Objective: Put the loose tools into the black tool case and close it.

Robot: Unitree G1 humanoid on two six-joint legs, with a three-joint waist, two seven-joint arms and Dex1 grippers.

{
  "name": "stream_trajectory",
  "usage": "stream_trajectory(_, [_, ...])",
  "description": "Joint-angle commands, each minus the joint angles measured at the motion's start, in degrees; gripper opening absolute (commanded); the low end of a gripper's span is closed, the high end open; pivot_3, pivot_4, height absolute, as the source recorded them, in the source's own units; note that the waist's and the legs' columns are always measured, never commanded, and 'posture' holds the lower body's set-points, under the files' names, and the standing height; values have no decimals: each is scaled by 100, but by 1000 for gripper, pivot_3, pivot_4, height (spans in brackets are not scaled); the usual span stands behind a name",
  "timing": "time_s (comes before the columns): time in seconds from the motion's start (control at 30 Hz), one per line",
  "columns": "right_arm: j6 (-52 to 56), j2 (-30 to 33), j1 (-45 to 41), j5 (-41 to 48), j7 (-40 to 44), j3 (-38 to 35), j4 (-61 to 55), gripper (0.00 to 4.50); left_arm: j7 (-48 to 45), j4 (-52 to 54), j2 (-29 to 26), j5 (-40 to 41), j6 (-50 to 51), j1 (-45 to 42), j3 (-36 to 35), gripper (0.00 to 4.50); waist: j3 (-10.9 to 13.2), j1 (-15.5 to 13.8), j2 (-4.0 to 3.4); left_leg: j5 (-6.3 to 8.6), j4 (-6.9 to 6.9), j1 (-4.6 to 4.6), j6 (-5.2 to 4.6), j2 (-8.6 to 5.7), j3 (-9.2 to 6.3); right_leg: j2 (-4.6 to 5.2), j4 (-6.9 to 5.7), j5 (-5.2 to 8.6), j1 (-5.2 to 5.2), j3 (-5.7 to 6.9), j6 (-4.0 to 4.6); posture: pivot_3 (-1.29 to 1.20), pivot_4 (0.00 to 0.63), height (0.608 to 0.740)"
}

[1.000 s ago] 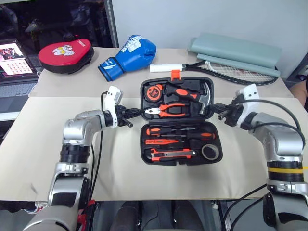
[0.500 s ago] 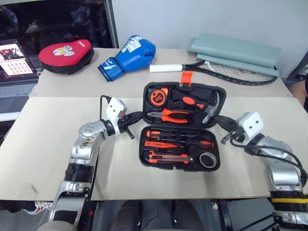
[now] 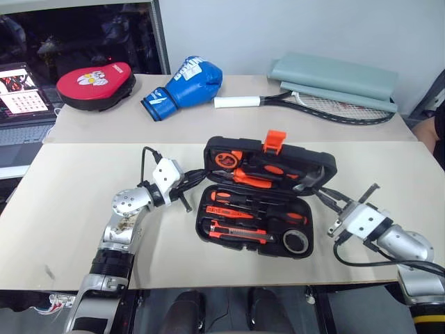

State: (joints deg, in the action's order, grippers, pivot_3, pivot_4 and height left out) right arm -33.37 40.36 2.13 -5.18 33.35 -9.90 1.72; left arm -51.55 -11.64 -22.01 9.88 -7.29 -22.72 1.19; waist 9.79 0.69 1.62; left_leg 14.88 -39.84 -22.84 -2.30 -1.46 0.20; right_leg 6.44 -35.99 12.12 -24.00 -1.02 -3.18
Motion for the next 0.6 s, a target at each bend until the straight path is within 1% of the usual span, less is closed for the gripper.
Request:
stream_trajectory(0.03, [-349, 134, 355, 39, 80, 52, -363, 799, -54, 384, -89, 82, 97, 158, 102, 694, -4, -2, -4, 0, 0, 2, 0, 2, 0, 0, -2, 2, 3, 0, 3, 0, 150, 737])
stream_trajectory(0.07, [-341, 220, 660, 153, 167, -38, -661, 997, -67, 475, -233, 135, 227, 224, -8, 882, -4, -3, -5, 0, 1, 4, 0, 4, 0, -1, -4, 3, 5, 1, 5, 0, 150, 737])
stream_trajectory(0.17, [-190, 395, 1322, 469, 308, -285, -1344, 2092, -115, 672, -550, 270, 529, 365, -219, 2053, -5, -1, -6, 0, 3, 3, 0, 9, -1, -4, -9, 7, 1, 1, 10, 0, 150, 737])
stream_trajectory(0.2, [-103, 449, 1674, 640, 387, -454, -1671, 2336, -190, 709, -727, 353, 677, 406, -316, 2286, -4, 1, -6, 0, 2, 3, 0, 13, 0, -7, -8, 8, 1, 2, 11, 0, 150, 737])
stream_trajectory(0.23, [111, 506, 2071, 875, 509, -626, -2035, 2760, -294, 757, -923, 461, 872, 447, -413, 2721, -4, 2, -7, 0, 2, -2, 0, 13, 0, -7, -9, 8, -6, 1, 11, 0, 150, 737])
stream_trajectory(0.3, [544, 607, 2683, 1326, 737, -879, -2578, 3403, -488, 859, -1230, 656, 1224, 501, -514, 3351, -4, 4, -7, 0, 1, -1, 1, 19, 0, -9, -11, 9, -5, 2, 13, 0, 150, 737])
stream_trajectory(0.33, [901, 671, 3007, 1664, 871, -1067, -2867, 3796, -615, 915, -1406, 773, 1433, 495, -552, 3781, -5, 11, -5, 0, 1, 0, 1, 25, 0, -11, -11, 9, -3, 2, 13, 0, 150, 737])
stream_trajectory(0.37, [1198, 732, 3306, 1980, 1005, -1264, -3118, 4088, -749, 961, -1576, 885, 1645, 472, -586, 4092, -5, 12, -5, 0, 0, 10, 1, 34, 1, -17, -7, 6, 10, 2, 17, 0, 150, 737])
stream_trajectory(0.4, [1632, 889, 3680, 2548, 1308, -1357, -3402, 4427, -982, 973, -1808, 1021, 1916, 356, -603, 4449, -4, 3, -6, 0, -2, 25, 1, 36, 1, -17, -2, 6, 32, 2, 18, 0, 150, 737])
stream_trajectory(0.43, [1987, 939, 3849, 2694, 1368, -1443, -3596, 4427, -1192, 980, -1996, 1134, 2183, 229, -588, 4449, -3, -4, -7, 1, -1, 51, 2, 38, 1, -16, 7, 8, 64, 5, 15, 0, 150, 737])
stream_trajectory(0.47, [2477, 1092, 4079, 3059, 1539, -1376, -3812, 4427, -1437, 958, -2147, 1216, 2381, 54, -506, 4449, -3, -5, -3, 2, 0, 74, 2, 37, 1, -12, 10, 22, 93, 6, 4, 0, 150, 737])
stream_trajectory(0.5, [2841, 1194, 4223, 3305, 1646, -1340, -3968, 4427, -1593, 946, -2242, 1271, 2511, -64, -440, 4449, -2, -17, 12, 2, 2, 83, 3, 43, 1, -14, 12, 44, 99, 9, -13, 0, 150, 737])
stream_trajectory(0.53, [3041, 1315, 4354, 3436, 1867, -1238, -4077, 4213, -1729, 866, -2272, 1262, 2651, -303, -294, 4491, -3, -39, 21, 2, 1, 82, 3, 49, -6, -17, 13, 54, 101, 19, -7, 0, 150, 737])
stream_trajectory(0.57, [3243, 1429, 4462, 3555, 2063, -1144, -4168, 3876, -1857, 779, -2272, 1241, 2722, -520, -164, 4500, -5, -57, 23, 1, 1, 83, 4, 52, -11, -18, 15, 64, 100, 25, 11, 0, 150, 737])
stream_trajectory(0.6, [3402, 1495, 4517, 3624, 2208, -1080, -4229, 3637, -1964, 687, -2258, 1189, 2766, -713, -43, 4500, -6, -87, 21, 0, -1, 89, 5, 51, -10, -16, 17, 67, 101, 24, 17, 0, 150, 737])
